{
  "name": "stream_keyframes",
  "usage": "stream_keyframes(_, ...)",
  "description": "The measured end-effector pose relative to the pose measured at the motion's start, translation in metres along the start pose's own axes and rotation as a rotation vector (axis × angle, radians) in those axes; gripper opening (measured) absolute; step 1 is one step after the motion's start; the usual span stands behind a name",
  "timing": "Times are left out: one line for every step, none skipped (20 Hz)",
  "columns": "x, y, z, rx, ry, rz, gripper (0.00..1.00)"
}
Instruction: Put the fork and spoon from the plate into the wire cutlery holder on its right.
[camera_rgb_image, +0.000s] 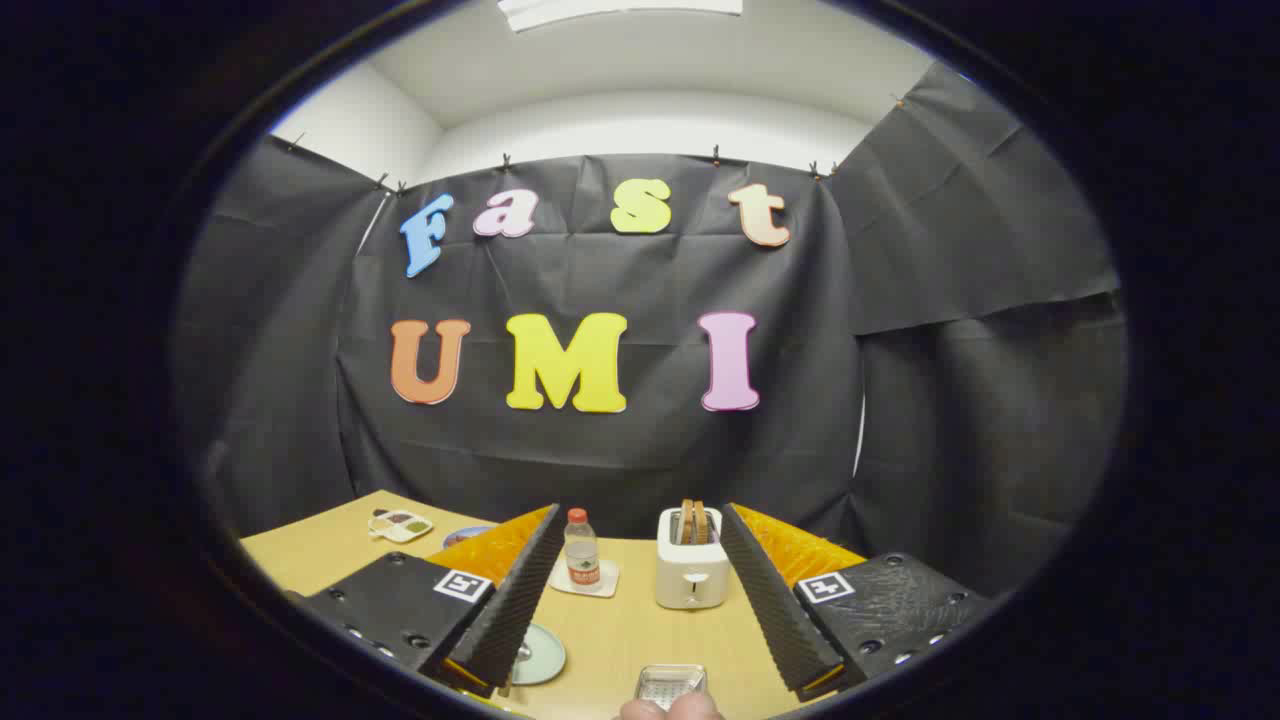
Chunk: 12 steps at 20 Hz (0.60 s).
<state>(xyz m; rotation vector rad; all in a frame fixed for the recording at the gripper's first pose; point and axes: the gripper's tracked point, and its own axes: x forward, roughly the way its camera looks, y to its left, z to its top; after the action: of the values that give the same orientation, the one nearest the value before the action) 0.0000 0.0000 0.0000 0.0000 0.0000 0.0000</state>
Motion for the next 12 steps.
stream_keyframes(0.000, 0.001, 0.002, -0.004, -0.002, 0.004, 0.95)
stream_keyframes(0.000, 0.002, 0.002, -0.006, -0.004, 0.006, 0.95)
stream_keyframes(-0.001, 0.002, 0.004, -0.007, -0.007, 0.009, 0.95)
stream_keyframes(-0.001, 0.001, 0.004, -0.005, -0.007, 0.010, 0.95)
stream_keyframes(-0.001, 0.003, 0.007, -0.003, -0.007, 0.013, 0.95)
stream_keyframes(-0.002, 0.002, 0.006, 0.000, -0.008, 0.013, 0.95)
stream_keyframes(-0.002, 0.002, 0.008, 0.001, -0.011, 0.015, 0.95)
stream_keyframes(-0.002, 0.003, 0.009, 0.002, -0.011, 0.016, 0.95)
stream_keyframes(-0.003, 0.004, 0.011, 0.004, -0.013, 0.018, 0.95)
stream_keyframes(-0.004, 0.004, 0.010, 0.005, -0.012, 0.020, 0.95)
stream_keyframes(-0.005, 0.005, 0.011, 0.004, -0.012, 0.022, 0.95)
stream_keyframes(-0.005, 0.006, 0.012, 0.005, -0.013, 0.023, 0.95)
